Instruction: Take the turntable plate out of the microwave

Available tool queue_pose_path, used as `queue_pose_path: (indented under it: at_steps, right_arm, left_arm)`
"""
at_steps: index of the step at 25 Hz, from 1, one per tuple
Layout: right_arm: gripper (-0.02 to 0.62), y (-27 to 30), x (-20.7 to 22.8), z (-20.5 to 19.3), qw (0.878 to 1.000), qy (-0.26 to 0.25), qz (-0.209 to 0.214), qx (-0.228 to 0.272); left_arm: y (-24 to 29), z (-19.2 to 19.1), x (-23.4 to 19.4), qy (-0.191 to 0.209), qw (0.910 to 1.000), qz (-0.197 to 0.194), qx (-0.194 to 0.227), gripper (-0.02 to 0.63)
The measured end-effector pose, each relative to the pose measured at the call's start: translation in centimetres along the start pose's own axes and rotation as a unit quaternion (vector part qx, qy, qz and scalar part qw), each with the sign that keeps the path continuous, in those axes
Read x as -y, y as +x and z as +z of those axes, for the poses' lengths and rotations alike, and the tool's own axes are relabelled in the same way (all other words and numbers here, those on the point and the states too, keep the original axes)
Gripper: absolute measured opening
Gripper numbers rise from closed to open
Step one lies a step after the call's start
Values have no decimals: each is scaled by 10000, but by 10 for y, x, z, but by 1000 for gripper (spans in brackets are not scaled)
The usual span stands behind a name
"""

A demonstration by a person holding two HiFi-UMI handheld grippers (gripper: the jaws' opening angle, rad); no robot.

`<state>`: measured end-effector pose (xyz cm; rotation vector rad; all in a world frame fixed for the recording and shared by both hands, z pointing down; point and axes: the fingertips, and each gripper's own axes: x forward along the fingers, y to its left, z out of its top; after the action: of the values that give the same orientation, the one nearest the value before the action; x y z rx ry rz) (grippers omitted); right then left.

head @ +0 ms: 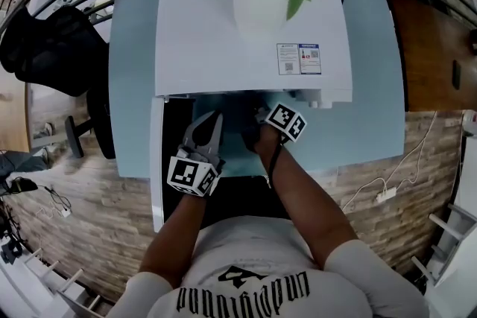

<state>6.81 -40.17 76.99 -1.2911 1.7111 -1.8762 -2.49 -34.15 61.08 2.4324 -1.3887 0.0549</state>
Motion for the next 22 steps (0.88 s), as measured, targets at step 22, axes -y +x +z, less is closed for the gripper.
queue_pose_path:
  at_steps: [22]
  right_arm:
    - [51, -41, -6, -28, 9956, -319, 772, -432]
  left_arm:
    - [-4, -82, -22, -2335, 9687, 539, -641, 89]
